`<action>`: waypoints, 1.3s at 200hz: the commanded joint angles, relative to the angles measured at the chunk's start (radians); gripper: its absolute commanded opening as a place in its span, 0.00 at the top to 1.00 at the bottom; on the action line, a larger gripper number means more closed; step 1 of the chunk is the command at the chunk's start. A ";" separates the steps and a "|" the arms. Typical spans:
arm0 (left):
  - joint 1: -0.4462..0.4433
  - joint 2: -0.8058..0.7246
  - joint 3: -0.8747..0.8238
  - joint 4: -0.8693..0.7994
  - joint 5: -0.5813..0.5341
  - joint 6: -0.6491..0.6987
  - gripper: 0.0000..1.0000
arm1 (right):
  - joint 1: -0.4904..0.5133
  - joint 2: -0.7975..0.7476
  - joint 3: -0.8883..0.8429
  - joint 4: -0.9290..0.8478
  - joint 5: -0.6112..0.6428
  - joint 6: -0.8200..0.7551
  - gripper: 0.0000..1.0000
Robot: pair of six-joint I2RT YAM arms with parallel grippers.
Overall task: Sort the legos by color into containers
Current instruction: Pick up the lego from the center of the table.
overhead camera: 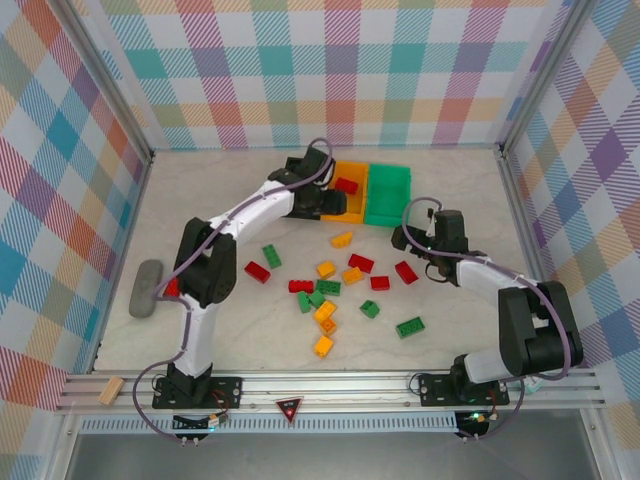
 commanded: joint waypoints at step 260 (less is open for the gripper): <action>0.185 -0.760 -1.064 0.548 -0.078 0.077 0.34 | 0.355 0.377 0.518 -0.474 -0.017 0.007 0.14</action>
